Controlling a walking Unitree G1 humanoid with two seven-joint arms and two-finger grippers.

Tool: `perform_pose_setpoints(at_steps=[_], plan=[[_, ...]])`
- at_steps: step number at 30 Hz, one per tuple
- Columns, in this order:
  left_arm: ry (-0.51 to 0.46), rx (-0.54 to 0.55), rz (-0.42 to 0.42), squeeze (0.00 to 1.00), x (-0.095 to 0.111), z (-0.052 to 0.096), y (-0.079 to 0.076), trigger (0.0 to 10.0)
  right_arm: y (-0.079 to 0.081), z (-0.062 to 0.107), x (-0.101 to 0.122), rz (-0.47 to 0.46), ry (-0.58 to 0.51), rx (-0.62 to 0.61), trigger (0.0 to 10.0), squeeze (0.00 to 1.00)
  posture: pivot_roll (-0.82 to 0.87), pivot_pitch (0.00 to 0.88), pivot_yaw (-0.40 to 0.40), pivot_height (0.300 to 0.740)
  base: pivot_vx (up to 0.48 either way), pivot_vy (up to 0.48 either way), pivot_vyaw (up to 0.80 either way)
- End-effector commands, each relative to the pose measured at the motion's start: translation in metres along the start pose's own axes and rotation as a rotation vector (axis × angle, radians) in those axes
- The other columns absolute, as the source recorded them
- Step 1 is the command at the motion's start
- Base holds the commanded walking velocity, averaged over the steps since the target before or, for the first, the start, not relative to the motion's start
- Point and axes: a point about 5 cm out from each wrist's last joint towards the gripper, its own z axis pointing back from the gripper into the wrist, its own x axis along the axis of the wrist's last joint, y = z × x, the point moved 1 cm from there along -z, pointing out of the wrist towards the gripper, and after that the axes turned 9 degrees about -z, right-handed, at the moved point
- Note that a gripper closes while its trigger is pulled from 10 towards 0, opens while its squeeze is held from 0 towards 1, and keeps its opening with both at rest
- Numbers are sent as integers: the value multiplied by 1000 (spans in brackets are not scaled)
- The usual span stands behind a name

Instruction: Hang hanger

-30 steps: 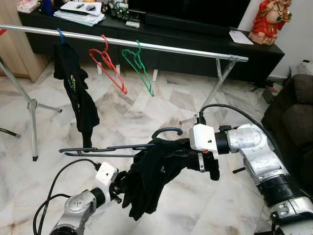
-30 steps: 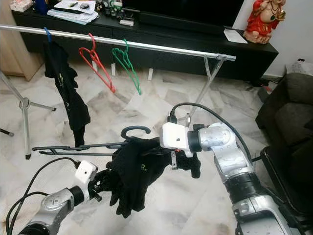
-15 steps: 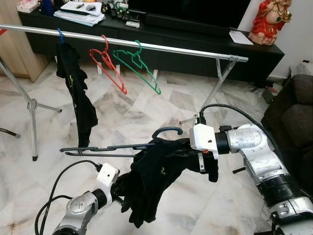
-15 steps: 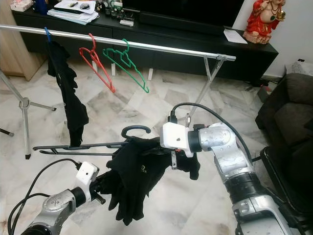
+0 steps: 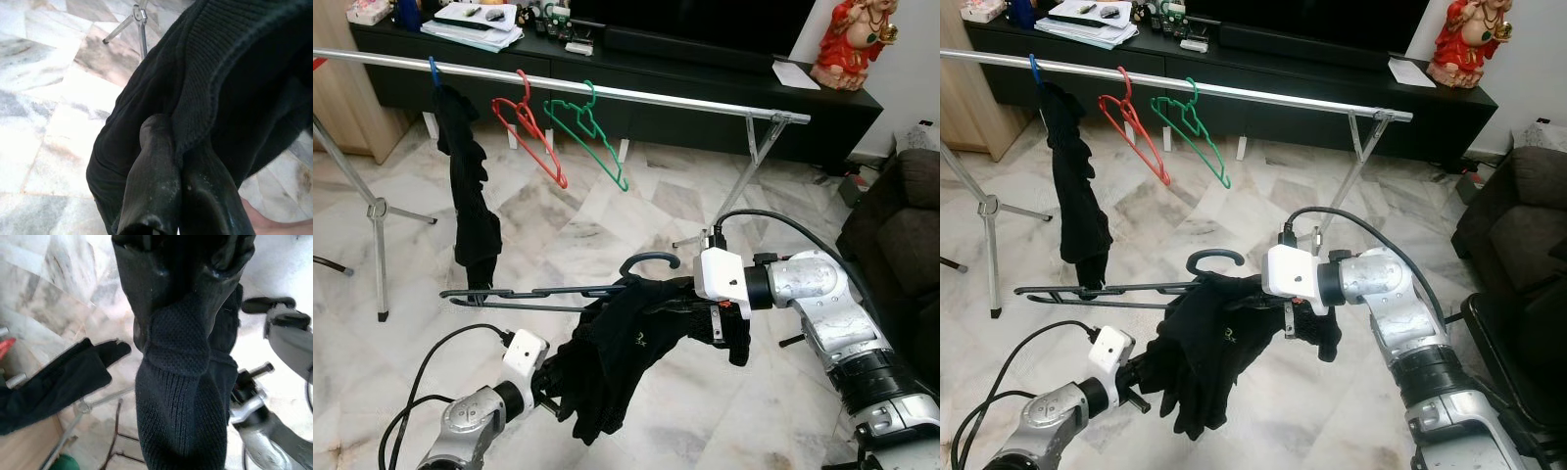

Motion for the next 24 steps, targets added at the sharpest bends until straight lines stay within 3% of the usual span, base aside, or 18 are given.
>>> perform_pose_setpoints(at_steps=[1, 3, 6, 11, 12, 13, 16, 19, 24], plan=[[28, -3, -2, 0, -7, 4, -3, 0, -3, 6, -5, 17, 45, -29, 0, 0, -43, 150, -143, 740, 0, 0, 0], [69, 22, -7, 0, -14, 8, 0, 0, 0, 9, -24, 40, 179, -24, 0, 0, -44, 150, -143, 740, 0, 0, 0], [91, 33, -19, 0, -17, 11, 1, 0, 3, 11, -34, 35, 232, -19, 0, 0, -42, 152, -143, 740, 0, 0, 0], [116, 60, -25, 0, -23, 16, 3, 0, 4, 13, -40, -96, 122, -60, 0, 0, -40, 156, -142, 740, 0, 0, 0], [128, 66, -28, 0, -25, 18, 3, 6353, 5, 14, -40, -130, 84, -56, 0, 0, -39, 159, -142, 740, 0, 0, 0], [141, 65, -33, 0, -27, 19, 3, 10000, 7, 16, -41, -150, 70, -41, 0, 0, -38, 160, -141, 740, 0, 0, 0], [170, 59, -21, 0, -31, 22, 2, 10000, 11, 20, -48, -145, 93, -12, 0, 0, -42, 160, -141, 740, 0, 0, 0], [181, 64, -20, 0, -35, 25, 2, 10000, 12, 26, -52, -217, 52, -10, 0, 0, -42, 160, -140, 740, 0, 0, 0], [189, 70, -19, 0, -37, 28, 2, 10000, 23, 33, -63, -235, 92, 52, 0, 0, -37, 164, -138, 740, 0, 0, 0]])
